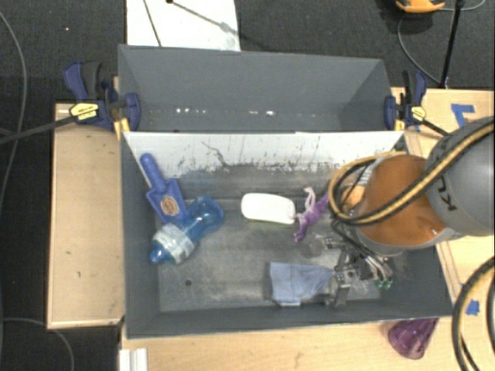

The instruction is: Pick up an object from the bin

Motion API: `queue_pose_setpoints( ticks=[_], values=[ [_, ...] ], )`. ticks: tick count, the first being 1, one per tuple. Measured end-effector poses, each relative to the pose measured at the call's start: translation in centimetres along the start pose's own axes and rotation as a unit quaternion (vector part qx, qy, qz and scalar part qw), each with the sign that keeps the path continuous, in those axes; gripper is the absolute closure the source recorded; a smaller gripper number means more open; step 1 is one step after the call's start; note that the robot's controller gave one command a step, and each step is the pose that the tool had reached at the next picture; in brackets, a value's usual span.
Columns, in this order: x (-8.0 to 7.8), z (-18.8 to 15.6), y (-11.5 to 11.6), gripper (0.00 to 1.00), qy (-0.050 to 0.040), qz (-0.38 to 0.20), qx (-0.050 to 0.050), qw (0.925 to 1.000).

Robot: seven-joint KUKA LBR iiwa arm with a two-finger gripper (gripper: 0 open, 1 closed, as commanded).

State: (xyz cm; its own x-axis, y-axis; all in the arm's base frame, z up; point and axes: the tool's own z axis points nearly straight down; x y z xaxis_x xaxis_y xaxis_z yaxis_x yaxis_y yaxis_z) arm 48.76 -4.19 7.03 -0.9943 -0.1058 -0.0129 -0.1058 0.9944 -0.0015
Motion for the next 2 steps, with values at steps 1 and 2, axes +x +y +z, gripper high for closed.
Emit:
queue_pose_setpoints(
  ticks=[1,2],
  values=[
    [-0.2,-0.1,0.6,0.0,-0.0003,0.037,0.002,0.9993],
    [-0.9,0.0,-1.1,1.0,-0.0033,-0.028,0.001,0.9996]
  ],
)
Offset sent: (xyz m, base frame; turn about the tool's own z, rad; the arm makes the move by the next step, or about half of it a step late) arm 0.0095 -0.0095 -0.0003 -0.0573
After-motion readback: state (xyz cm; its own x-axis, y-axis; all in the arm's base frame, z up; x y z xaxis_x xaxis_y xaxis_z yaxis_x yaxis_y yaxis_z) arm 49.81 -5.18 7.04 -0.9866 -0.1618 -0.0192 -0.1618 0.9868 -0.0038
